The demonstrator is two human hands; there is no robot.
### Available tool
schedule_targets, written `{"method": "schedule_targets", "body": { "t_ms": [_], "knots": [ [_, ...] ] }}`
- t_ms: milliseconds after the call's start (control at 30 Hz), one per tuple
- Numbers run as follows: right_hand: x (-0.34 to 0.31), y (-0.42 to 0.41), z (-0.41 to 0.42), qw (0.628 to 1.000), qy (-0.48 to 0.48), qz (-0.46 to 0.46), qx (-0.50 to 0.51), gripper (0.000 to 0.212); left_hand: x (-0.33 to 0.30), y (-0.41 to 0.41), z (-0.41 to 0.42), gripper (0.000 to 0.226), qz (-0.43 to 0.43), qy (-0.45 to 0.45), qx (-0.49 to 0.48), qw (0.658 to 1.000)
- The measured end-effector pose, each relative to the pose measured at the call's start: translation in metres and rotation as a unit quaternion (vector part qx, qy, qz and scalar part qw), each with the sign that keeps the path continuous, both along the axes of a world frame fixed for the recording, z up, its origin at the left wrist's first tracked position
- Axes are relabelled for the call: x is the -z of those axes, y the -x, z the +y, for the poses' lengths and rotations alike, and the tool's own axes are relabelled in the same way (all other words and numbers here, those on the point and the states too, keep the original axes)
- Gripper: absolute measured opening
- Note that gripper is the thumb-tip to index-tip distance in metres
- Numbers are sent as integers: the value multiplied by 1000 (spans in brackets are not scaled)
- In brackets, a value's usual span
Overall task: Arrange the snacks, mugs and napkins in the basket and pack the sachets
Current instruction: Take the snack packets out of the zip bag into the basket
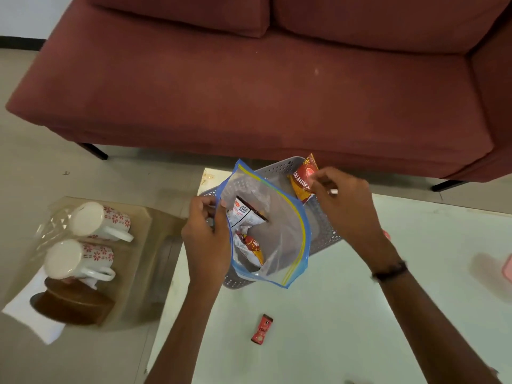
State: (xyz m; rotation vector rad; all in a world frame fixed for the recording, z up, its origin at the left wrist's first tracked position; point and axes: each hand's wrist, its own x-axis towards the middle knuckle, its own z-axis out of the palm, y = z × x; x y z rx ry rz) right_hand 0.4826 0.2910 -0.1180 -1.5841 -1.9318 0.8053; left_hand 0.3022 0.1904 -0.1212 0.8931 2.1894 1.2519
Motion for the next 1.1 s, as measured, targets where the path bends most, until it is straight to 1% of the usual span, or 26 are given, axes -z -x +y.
{"method": "schedule_targets", "body": {
  "t_ms": [67,100,133,167,233,267,333,400,433,467,500,567,633,700,833,933,967,1033,1100],
  "knots": [
    [-28,9,-30,997,3,38,-67,8,-3,0,-6,25,2,5,12,1000],
    [-35,21,-39,994,22,32,-104,9,-4,0,-9,26,1,4,16,1000],
    [-35,34,-43,989,49,1,-141,10,-6,0,-11,26,2,2,17,1000],
    [-30,50,-44,979,70,-60,-179,11,-7,-1,-14,26,4,0,16,1000],
    [-10,82,-40,946,103,-199,-235,17,-11,-3,-19,27,14,0,18,1000],
    [3,95,-37,926,130,-248,-254,22,-11,-4,-21,27,18,1,19,1000],
    [31,111,-32,878,197,-318,-300,33,-11,-6,-25,27,20,-1,17,1000],
    [62,115,-32,823,258,-373,-342,53,-8,-6,-28,24,23,-4,10,1000],
    [77,115,-36,807,272,-392,-348,63,-6,-5,-29,23,24,-8,4,1000],
    [90,115,-42,812,274,-393,-333,64,-4,-5,-31,21,26,-13,-2,1000],
    [99,114,-48,829,262,-387,-307,56,-2,-5,-32,20,29,-18,-6,999],
    [111,114,-59,865,202,-378,-261,36,2,-5,-34,20,36,-24,-12,999],
    [113,112,-66,887,150,-372,-229,27,4,-7,-36,23,30,-27,-17,999],
    [107,108,-68,905,117,-351,-212,24,5,-8,-39,25,25,-28,-18,999],
    [80,92,-77,928,47,-312,-197,22,5,-9,-43,28,26,-21,-15,999],
    [48,75,-87,945,-43,-280,-162,20,5,-8,-45,28,31,-8,-18,999],
    [37,68,-90,951,-78,-255,-154,18,4,-7,-45,28,32,-6,-18,999],
    [18,53,-98,964,-145,-155,-158,13,3,-7,-45,30,29,-1,-18,999],
    [4,40,-104,964,-188,-75,-173,26,2,-9,-43,31,29,11,-16,999]
  ]
}}
